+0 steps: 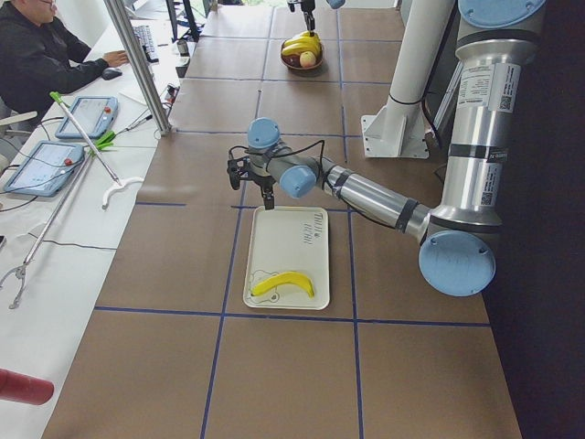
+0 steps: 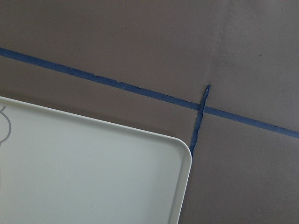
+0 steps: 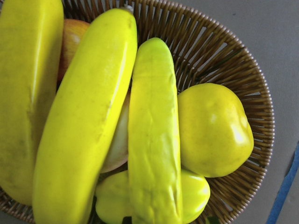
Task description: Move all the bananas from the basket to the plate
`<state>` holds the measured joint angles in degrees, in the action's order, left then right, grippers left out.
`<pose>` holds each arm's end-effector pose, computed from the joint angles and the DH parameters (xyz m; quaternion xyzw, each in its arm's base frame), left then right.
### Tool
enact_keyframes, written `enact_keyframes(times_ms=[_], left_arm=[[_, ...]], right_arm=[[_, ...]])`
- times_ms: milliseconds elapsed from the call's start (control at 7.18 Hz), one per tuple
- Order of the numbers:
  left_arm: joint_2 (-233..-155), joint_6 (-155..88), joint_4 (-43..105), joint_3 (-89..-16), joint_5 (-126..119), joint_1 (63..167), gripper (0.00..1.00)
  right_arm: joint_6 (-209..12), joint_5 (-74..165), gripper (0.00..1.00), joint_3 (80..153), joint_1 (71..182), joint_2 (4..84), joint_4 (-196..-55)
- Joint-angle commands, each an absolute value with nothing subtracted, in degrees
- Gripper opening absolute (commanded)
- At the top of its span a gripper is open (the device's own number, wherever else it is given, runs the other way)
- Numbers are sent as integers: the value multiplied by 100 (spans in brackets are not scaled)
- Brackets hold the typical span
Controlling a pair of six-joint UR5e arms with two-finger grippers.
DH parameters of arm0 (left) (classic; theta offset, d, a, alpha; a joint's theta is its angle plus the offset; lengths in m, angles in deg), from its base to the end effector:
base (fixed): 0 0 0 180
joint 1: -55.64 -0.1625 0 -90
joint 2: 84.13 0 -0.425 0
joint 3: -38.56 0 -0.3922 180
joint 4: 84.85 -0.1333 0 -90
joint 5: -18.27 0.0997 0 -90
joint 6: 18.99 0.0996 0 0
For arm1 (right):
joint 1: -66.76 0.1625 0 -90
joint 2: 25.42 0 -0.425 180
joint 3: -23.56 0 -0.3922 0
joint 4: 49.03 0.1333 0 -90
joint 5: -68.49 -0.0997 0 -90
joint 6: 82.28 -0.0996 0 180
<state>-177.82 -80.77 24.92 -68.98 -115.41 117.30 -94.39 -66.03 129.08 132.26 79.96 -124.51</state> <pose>0.1879 -0.4843 0.4336 -0.0170 0.4762 -0.1254 0.8702 -0.1056 -0.3848 0.6148 -0.0059 -0.3938 -0.1471 0.9073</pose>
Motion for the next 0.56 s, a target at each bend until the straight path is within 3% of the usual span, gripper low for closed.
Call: enact_keyframes(times_ms=[0, 139, 278, 418], left_arm=[[-17782, -8077, 2492, -6928, -11541, 11734, 99], [-17774, -8077, 2484, -6955, -11541, 11734, 99], [-17782, -8077, 2483, -6963, -11541, 11734, 99], [-17774, -8077, 2483, -6964, -11549, 11734, 99]], right_arm=[[-9424, -6598, 44, 12877, 13206, 7979, -12444], [-9398, -6598, 11, 12886, 13180, 7979, -12427], [-9406, -6590, 0, 13007, 13179, 7987, -12418], [-9415, -6537, 0, 13235, 13206, 8048, -12418]])
